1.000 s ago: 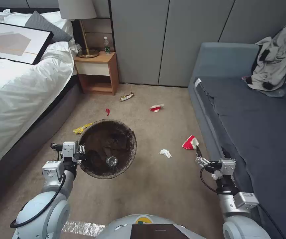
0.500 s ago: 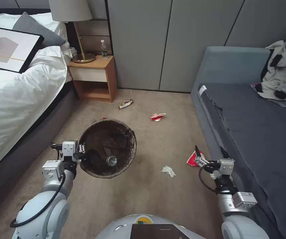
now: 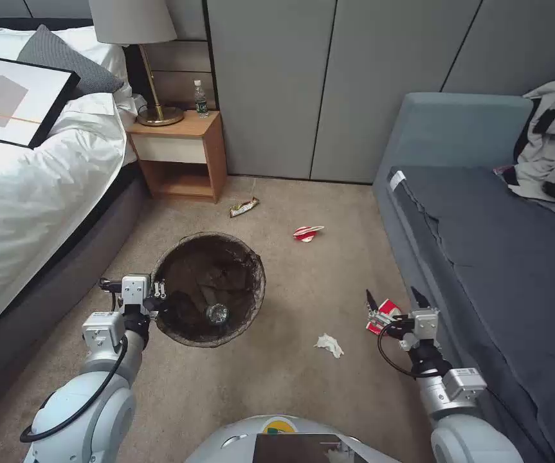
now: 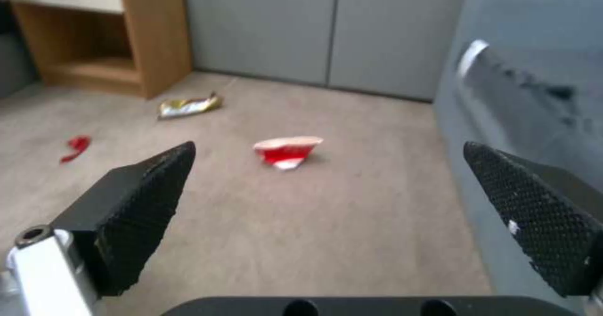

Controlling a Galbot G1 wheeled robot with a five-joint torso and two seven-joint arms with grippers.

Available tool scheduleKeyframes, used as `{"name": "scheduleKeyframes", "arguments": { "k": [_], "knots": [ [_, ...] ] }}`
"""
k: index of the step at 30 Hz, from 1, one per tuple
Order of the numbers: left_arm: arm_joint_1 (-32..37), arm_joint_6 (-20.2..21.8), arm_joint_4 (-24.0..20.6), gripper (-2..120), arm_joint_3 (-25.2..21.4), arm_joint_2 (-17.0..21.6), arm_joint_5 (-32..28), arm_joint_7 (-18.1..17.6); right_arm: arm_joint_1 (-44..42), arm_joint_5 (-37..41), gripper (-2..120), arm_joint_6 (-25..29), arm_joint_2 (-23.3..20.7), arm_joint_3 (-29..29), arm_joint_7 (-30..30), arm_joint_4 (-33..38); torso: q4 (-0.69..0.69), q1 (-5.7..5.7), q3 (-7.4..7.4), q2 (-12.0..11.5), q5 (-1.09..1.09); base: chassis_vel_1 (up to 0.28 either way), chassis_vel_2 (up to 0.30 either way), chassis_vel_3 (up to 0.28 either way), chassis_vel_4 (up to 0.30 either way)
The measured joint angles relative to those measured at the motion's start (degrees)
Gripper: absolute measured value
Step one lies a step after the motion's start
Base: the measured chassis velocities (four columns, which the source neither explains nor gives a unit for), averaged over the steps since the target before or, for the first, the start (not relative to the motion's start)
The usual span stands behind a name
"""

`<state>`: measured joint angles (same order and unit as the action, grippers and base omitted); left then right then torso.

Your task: Pick up the trash bin, then pick up the garbage from the floor and place it into the trash bin.

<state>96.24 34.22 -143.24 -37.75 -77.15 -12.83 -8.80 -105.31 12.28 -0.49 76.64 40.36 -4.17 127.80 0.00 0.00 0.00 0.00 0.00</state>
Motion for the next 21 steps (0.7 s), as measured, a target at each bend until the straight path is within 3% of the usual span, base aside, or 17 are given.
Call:
{"name": "scheduleKeyframes", "arguments": {
  "k": [6, 15, 21],
  "knots": [
    [0.22, 0.03, 0.00, 3, -0.05, 0.04, -0.03, -0.06, 2.83, 1.51, 100, -3.64, -3.71, -1.49, -2.03, -2.63, 0.00, 0.00, 0.00, 0.00, 0.00, 0.000, 0.000, 0.000, 0.000],
    [0.88, 0.23, 0.00, 3, -0.39, 0.14, -0.19, -0.16, 11.96, 3.81, 100, -8.79, -14.94, -9.72, -6.24, -11.14, 0.02, 0.00, 0.00, 0.00, 0.01, 0.000, 0.000, 0.000, 0.000],
    [0.88, 0.42, 0.00, 3, -0.55, 0.35, -0.44, -0.18, 16.24, 8.19, 100, -13.13, -17.73, -14.11, -6.67, -14.68, -0.01, 0.00, 0.01, 0.00, 0.00, 0.000, 0.000, 0.000, 0.000]
  ]
}}
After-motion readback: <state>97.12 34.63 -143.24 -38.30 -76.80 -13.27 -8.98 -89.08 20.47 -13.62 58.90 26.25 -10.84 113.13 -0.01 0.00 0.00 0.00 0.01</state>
